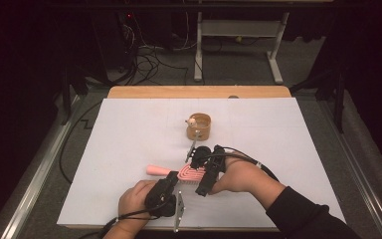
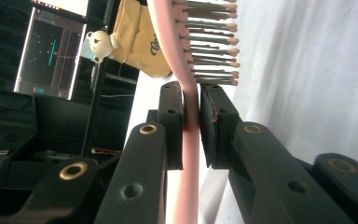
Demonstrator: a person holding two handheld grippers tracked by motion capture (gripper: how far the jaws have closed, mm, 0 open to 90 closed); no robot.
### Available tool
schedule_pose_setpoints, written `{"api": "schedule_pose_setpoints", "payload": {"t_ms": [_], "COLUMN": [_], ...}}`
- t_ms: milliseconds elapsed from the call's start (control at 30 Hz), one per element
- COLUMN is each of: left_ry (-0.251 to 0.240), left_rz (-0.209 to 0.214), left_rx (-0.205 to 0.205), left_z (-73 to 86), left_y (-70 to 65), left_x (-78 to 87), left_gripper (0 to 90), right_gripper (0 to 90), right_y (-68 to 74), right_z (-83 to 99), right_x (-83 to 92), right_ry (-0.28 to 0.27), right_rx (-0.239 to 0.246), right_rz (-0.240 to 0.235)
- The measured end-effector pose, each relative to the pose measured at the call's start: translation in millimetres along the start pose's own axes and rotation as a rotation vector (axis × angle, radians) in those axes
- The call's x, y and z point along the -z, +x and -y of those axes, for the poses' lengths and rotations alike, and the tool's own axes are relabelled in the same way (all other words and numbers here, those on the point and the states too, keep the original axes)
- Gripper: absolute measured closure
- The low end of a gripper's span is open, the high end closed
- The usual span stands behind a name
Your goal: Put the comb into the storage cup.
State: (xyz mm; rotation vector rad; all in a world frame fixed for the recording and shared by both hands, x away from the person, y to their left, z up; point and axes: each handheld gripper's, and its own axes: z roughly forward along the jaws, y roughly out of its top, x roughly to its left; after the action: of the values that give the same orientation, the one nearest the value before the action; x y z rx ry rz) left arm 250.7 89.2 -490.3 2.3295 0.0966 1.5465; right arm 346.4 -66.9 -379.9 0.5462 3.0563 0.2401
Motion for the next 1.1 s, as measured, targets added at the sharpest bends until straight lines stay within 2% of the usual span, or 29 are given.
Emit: {"api": "schedule_pose_setpoints", "payload": {"t_ms": [67,233,300,333,367,400,467,667,933,1000,1100], "left_ry": [0.001,0.013,0.015,0.021,0.033,0.02,0.021,0.022,0.026,0.032,0.037], "left_rz": [-0.003,-0.008,-0.008,-0.014,-0.013,-0.014,-0.018,-0.023,-0.024,-0.026,-0.023], "left_rx": [0.006,0.014,0.024,0.018,0.014,0.035,0.043,0.049,0.051,0.055,0.054], "left_z": [-0.2,1.0,1.6,2.0,2.0,2.5,2.8,1.9,2.0,2.0,2.2], "left_y": [1.0,1.2,1.5,2.0,2.9,2.2,2.4,2.1,1.9,1.7,2.1], "left_x": [0.1,-1.1,-1.4,-1.4,-0.9,-1.6,-1.6,-2.1,-3.6,-4.6,-3.8], "left_gripper": [78.7,78.7,78.6,78.6,78.5,78.4,78.2,78.0,77.2,68.8,68.3], "right_gripper": [2.0,3.6,5.4,6.8,9.3,13.6,20.4,21.8,22.0,22.2,22.3], "right_y": [1.2,5.0,5.7,5.6,6.1,6.5,7.5,9.8,10.5,11.6,12.2], "right_z": [-0.6,-3.4,-3.5,-4.1,-4.1,-3.9,-3.0,-1.9,-2.1,-2.6,-3.7], "right_x": [-1.4,-1.9,-0.6,1.7,2.8,3.7,5.0,6.2,6.9,6.6,6.9], "right_ry": [-0.002,0.001,-0.017,-0.003,-0.007,-0.014,-0.025,-0.023,-0.022,-0.032,-0.03], "right_rx": [0.005,0.023,0.029,0.036,0.041,0.052,0.058,0.081,0.096,0.094,0.098], "right_rz": [-0.019,-0.013,-0.014,-0.012,-0.011,-0.003,0.007,0.041,0.053,0.049,0.053]}}
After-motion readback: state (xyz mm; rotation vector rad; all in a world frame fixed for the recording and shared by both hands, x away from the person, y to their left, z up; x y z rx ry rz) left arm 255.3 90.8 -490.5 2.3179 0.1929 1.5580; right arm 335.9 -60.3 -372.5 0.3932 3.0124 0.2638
